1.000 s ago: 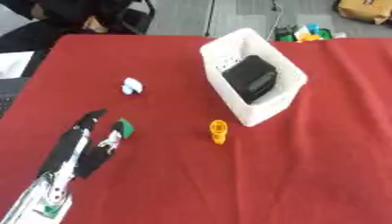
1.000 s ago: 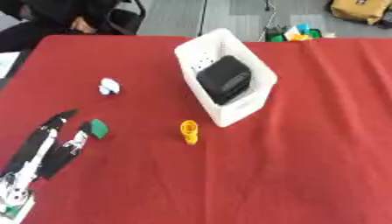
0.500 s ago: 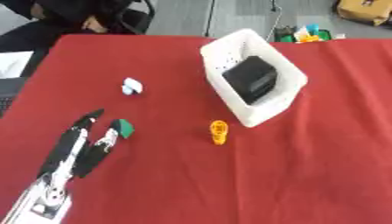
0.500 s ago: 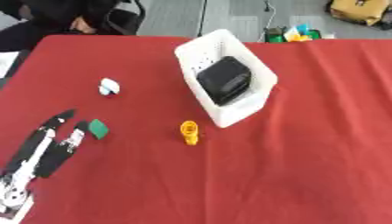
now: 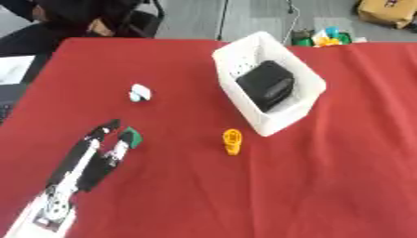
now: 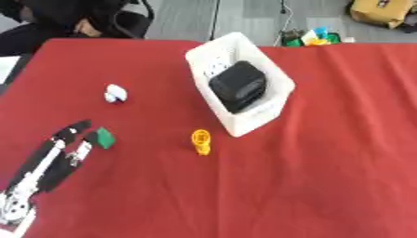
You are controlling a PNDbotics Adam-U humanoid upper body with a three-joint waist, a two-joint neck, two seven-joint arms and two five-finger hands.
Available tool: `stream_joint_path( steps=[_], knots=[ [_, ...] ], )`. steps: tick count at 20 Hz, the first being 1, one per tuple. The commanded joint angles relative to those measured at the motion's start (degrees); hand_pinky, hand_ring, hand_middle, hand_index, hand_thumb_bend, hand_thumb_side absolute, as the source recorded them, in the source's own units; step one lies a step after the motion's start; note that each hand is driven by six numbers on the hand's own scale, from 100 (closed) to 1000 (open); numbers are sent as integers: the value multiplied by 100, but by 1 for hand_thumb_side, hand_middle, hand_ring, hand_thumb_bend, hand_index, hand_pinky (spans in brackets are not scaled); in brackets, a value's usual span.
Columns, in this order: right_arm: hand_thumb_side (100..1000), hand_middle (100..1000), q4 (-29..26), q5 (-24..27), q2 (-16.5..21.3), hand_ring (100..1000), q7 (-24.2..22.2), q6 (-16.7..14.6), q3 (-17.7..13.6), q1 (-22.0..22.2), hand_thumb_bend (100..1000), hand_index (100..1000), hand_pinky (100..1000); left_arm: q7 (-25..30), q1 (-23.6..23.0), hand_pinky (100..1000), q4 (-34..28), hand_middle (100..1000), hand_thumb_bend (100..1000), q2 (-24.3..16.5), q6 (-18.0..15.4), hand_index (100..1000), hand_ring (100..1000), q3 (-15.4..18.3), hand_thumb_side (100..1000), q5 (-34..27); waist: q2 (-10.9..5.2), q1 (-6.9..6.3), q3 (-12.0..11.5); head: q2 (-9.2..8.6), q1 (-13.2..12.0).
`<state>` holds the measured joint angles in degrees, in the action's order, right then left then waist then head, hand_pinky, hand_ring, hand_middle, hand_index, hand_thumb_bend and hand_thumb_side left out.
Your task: Pick up objects on the table and place them in the box.
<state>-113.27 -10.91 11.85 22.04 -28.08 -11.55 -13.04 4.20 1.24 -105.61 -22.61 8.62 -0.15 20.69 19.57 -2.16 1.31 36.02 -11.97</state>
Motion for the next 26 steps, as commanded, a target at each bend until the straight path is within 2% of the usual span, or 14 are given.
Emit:
stream_joint_path(
  steps=[1,4,8,17,21,26],
  knots=[
    [1000,634,-132,76,42,758,-39,-10,22,-14,100,721,742,-39,77,1000,58,907,308,-221,-116,1000,968,128,1000,-194,-72,17,4,-87,-3],
    [1000,634,-132,91,40,758,-54,-15,23,-13,100,721,742,-110,106,1000,141,932,313,-272,-142,1000,991,138,1000,296,-67,24,6,-91,-1],
    [1000,633,-132,104,27,758,-96,-12,49,-16,100,718,742,-339,207,1000,362,958,340,-232,-114,1000,1000,159,1000,1498,-53,37,10,-103,-5],
    [1000,631,-132,125,-4,758,-155,4,57,-16,100,717,743,-1083,320,1000,540,990,376,-59,322,1000,1000,149,974,3406,-24,62,26,-135,2],
    [1000,632,-132,123,-13,759,-165,22,60,-15,100,718,744,-1086,351,1000,516,985,339,-18,313,1000,1000,106,1000,3567,-15,62,29,-135,-6],
    [1000,632,-132,129,-17,759,-166,43,62,-17,100,718,745,-910,388,1000,527,970,307,-17,277,1000,1000,97,1000,3016,-14,62,33,-149,-5]
  ],
)
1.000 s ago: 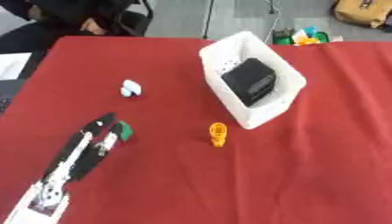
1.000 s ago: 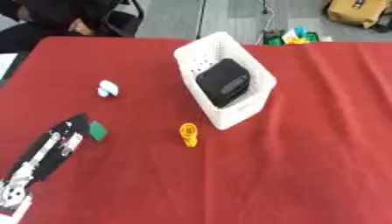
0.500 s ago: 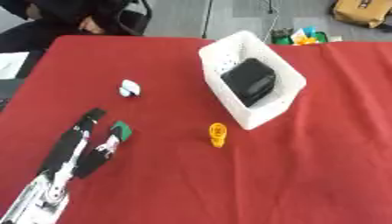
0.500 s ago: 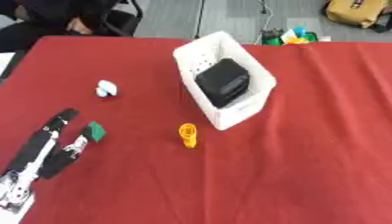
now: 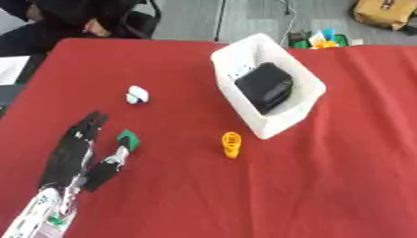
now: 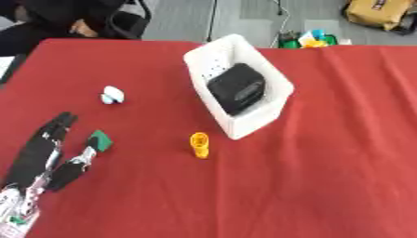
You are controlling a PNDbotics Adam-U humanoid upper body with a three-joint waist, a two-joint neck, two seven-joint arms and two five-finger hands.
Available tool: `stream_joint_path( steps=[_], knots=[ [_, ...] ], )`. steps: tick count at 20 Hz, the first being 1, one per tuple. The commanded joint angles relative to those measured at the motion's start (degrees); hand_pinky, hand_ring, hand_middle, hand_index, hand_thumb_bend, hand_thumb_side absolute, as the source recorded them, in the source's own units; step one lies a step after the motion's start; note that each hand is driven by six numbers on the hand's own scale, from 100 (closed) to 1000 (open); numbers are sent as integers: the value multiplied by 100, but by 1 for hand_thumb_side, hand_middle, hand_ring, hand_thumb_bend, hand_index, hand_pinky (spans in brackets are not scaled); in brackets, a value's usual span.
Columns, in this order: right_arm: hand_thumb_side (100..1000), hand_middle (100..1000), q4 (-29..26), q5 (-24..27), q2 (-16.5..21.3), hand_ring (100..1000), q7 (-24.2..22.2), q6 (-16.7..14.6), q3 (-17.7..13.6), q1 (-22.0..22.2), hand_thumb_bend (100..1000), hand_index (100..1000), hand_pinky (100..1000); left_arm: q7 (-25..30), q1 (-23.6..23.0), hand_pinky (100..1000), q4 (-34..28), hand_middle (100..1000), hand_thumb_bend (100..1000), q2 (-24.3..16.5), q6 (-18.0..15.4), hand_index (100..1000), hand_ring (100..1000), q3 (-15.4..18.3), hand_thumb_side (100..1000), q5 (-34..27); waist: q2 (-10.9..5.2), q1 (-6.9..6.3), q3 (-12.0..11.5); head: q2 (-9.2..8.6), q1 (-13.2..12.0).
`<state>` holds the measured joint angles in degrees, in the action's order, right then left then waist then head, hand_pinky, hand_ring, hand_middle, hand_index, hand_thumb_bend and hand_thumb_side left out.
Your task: Pick up objects on the table and place them in the box.
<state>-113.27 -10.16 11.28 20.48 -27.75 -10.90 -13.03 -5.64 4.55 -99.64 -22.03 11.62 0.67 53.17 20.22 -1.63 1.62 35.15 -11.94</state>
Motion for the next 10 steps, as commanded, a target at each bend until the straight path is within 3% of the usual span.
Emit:
stream_joint_path(
  steps=[1,10],
  knots=[
    [1000,632,-132,55,39,759,-10,14,-1,-17,100,718,745,115,64,1000,-69,970,307,-80,-47,1000,1000,10,1000,-347,-81,7,1,-62,-10],
    [1000,632,-132,51,27,760,-40,35,13,-15,100,718,746,313,114,1000,-61,970,307,-153,-214,1000,1000,21,1000,-701,-65,-3,13,-76,-2]
  ],
)
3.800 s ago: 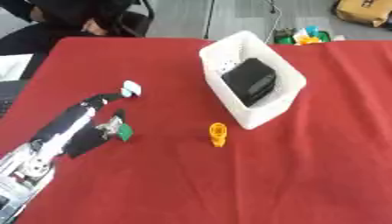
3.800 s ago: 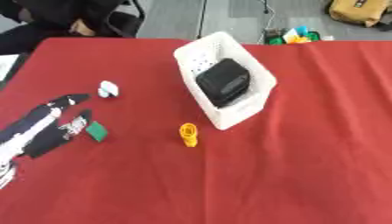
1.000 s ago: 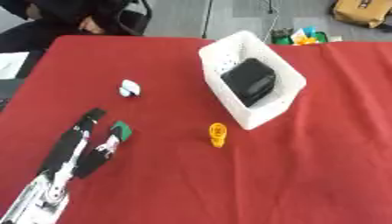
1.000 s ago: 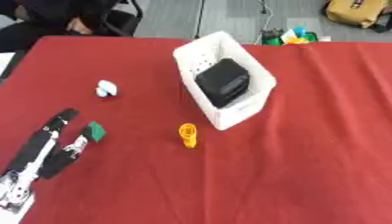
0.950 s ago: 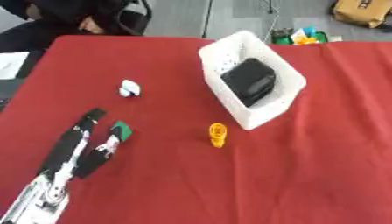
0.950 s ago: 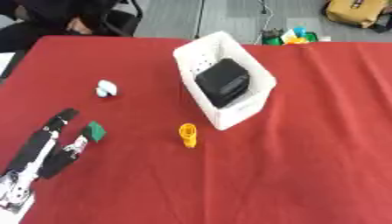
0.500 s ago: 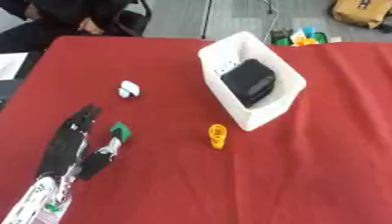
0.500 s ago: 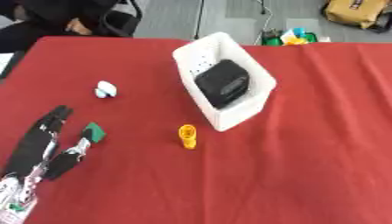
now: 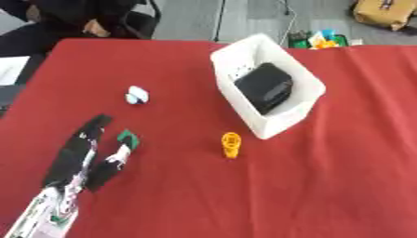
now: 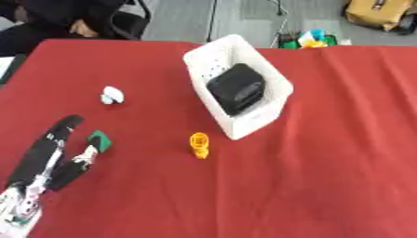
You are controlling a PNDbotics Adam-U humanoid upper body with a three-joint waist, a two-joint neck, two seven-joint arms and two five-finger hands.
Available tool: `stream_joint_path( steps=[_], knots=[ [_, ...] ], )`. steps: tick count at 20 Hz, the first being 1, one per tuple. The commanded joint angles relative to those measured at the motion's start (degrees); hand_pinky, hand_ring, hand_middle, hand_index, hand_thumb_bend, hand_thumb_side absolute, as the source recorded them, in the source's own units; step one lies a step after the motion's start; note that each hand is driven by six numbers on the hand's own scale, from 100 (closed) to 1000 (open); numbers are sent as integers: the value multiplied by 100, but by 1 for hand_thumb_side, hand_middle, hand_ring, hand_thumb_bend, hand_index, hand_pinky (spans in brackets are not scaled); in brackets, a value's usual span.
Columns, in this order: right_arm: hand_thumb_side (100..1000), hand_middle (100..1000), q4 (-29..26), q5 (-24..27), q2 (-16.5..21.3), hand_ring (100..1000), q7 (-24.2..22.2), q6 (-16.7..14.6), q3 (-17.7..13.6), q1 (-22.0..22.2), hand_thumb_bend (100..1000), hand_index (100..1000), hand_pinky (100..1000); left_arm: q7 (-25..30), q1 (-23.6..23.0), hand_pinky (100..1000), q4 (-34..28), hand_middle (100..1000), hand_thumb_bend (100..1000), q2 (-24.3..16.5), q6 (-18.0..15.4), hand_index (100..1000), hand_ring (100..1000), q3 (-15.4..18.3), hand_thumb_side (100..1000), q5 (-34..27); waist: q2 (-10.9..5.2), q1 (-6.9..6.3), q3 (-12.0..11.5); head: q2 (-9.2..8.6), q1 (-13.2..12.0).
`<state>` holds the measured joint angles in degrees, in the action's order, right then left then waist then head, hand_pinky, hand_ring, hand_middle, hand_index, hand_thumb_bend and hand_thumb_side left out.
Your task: Pick up objects on the table and place them in the box.
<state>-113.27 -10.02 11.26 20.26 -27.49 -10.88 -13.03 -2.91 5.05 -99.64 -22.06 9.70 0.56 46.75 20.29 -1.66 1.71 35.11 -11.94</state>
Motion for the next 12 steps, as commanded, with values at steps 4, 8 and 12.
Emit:
stream_joint_path(
  steps=[4,8,12],
  knots=[
    [1000,632,-132,43,24,760,-34,16,24,-19,100,718,746,110,107,1000,72,975,315,-178,4,1000,1000,37,1000,-55,-65,-3,6,-73,-9],
    [1000,632,-132,57,23,760,-53,15,31,-23,100,718,746,130,166,1000,249,981,327,-200,29,1000,1000,40,1000,-39,-65,-1,9,-86,-14],
    [1000,632,-132,71,21,760,-63,11,37,-24,100,717,746,151,232,1000,431,988,336,-229,83,1000,1000,32,1000,59,-63,4,14,-85,-26]
  ],
)
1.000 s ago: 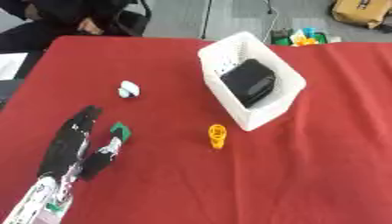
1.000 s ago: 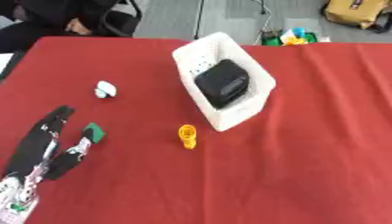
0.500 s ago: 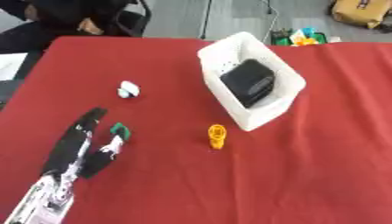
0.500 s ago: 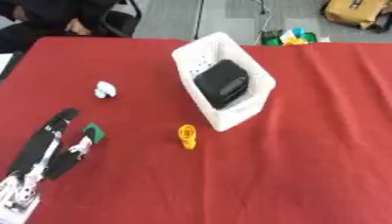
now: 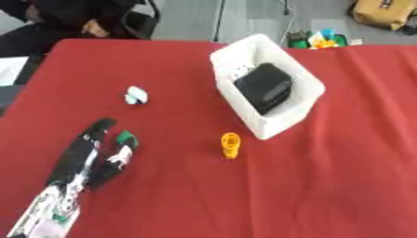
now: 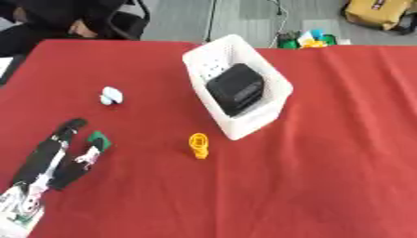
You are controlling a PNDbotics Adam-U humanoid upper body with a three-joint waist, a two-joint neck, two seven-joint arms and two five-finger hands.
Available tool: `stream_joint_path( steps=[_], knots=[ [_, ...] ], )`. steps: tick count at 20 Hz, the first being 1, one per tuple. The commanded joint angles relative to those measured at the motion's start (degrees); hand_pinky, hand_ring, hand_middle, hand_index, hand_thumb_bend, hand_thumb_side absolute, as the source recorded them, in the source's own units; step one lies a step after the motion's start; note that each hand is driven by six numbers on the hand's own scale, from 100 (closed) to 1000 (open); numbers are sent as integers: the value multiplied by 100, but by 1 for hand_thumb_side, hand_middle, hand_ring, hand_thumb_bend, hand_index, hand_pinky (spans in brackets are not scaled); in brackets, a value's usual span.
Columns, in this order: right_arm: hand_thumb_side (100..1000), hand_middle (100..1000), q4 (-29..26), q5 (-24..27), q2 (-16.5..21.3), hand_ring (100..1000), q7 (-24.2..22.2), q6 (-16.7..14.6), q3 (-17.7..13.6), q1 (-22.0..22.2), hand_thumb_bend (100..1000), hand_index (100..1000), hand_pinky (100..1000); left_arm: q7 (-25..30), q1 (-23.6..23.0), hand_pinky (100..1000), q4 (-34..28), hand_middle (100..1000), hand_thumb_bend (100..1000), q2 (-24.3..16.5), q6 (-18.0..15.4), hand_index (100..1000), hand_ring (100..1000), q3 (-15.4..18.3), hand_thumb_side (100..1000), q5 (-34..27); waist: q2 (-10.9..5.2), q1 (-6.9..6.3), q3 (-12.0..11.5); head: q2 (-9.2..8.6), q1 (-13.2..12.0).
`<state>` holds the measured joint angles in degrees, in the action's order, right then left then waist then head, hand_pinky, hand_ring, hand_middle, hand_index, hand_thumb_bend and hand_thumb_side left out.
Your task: Pick up objects on the table and place them in the box.
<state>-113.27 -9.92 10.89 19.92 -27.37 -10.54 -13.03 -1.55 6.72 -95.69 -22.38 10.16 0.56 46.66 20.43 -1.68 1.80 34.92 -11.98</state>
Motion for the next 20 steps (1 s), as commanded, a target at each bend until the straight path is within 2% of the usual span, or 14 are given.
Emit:
stream_joint_path(
  steps=[1,6,20],
  knots=[
    [1000,632,-132,64,59,760,-32,-2,5,-25,100,717,747,31,81,1000,82,990,339,-204,47,1000,1000,29,1000,99,-77,6,6,-67,-24],
    [1000,632,-132,73,56,760,-46,-3,8,-26,100,719,747,94,121,1000,180,989,336,-221,51,1000,1000,33,1000,141,-77,9,7,-72,-27],
    [1000,632,-132,75,43,762,-44,8,18,-24,100,722,748,414,191,1000,182,976,299,-309,-19,1000,1000,5,1000,-317,-65,14,16,-95,-36]
  ],
)
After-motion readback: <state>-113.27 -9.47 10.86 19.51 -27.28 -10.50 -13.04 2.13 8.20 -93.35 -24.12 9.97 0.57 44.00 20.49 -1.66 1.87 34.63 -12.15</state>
